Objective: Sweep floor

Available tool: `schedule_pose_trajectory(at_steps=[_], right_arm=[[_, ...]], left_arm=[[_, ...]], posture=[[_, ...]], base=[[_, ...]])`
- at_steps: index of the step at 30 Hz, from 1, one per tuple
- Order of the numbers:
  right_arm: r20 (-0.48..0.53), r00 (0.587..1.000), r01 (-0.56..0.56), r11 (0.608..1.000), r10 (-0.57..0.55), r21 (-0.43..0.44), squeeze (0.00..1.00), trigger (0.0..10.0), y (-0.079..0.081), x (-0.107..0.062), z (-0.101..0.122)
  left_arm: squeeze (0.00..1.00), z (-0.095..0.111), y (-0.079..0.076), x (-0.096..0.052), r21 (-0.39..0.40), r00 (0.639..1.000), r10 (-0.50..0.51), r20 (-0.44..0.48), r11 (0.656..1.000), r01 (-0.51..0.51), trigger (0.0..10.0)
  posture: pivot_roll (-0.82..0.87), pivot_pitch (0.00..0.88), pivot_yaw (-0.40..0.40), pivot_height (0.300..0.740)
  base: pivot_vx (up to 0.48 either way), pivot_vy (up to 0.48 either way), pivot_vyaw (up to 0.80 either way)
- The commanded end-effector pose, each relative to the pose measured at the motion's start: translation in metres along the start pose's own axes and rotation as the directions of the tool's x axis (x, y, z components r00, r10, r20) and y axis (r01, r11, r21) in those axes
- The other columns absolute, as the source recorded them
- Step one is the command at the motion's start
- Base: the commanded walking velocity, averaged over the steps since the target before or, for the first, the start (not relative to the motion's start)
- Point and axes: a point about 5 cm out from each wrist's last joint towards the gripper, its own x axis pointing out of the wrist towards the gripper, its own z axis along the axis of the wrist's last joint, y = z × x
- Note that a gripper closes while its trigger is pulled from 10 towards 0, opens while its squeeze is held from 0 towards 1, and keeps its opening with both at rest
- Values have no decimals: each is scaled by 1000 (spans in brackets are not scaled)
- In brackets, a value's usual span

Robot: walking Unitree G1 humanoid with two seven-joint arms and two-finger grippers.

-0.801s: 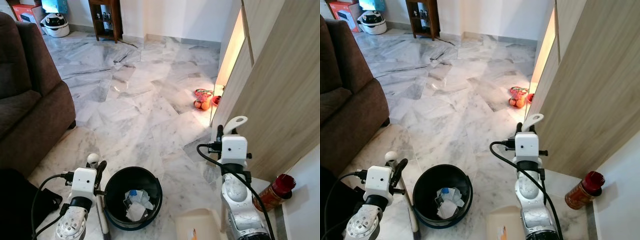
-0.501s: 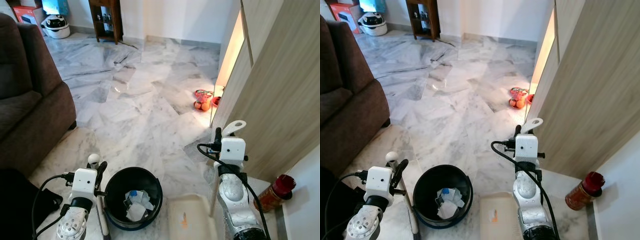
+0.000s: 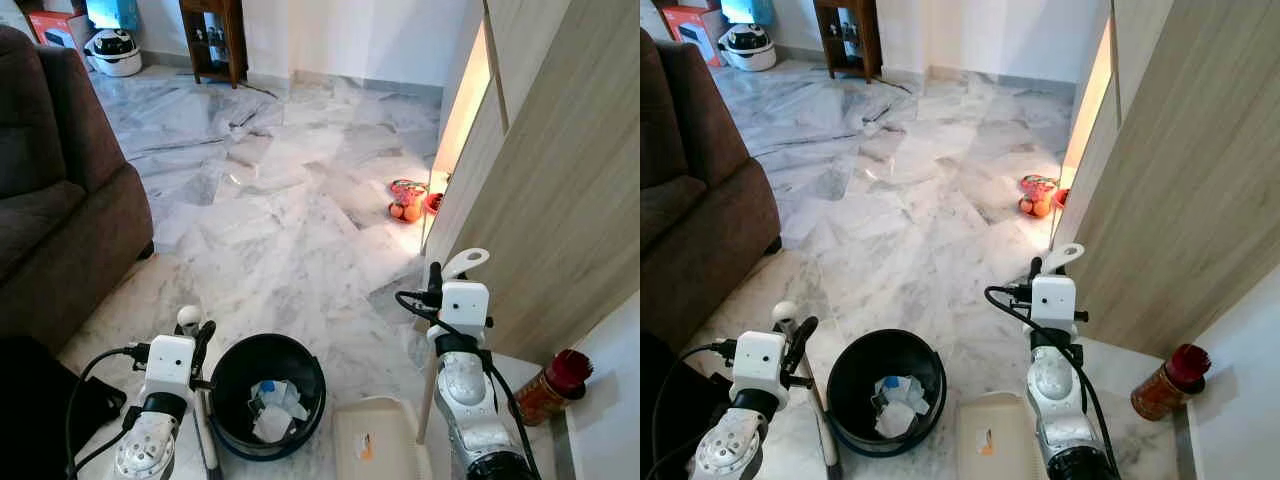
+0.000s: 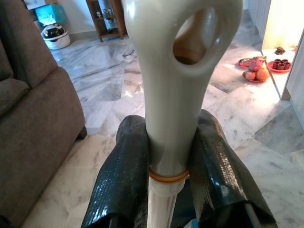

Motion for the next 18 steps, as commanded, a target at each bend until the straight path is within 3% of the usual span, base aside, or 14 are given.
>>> schedule_pose_trajectory(at_steps=[1,18], right_arm=[[53,999,1,1000,-1,10,0,10000,2,5,9],[50,999,-18,1000,17,12,0,10000,6,4,4]], left_arm=[[0,9,0,5,-2,999,-6,45,1000,6,10000],[0,10,0,4,-12,999,0,52,1000,1,10000]], posture=[[194,27,-2,740],[199,43,-5,740]], base=[[0,0,0],[0,0,0]])
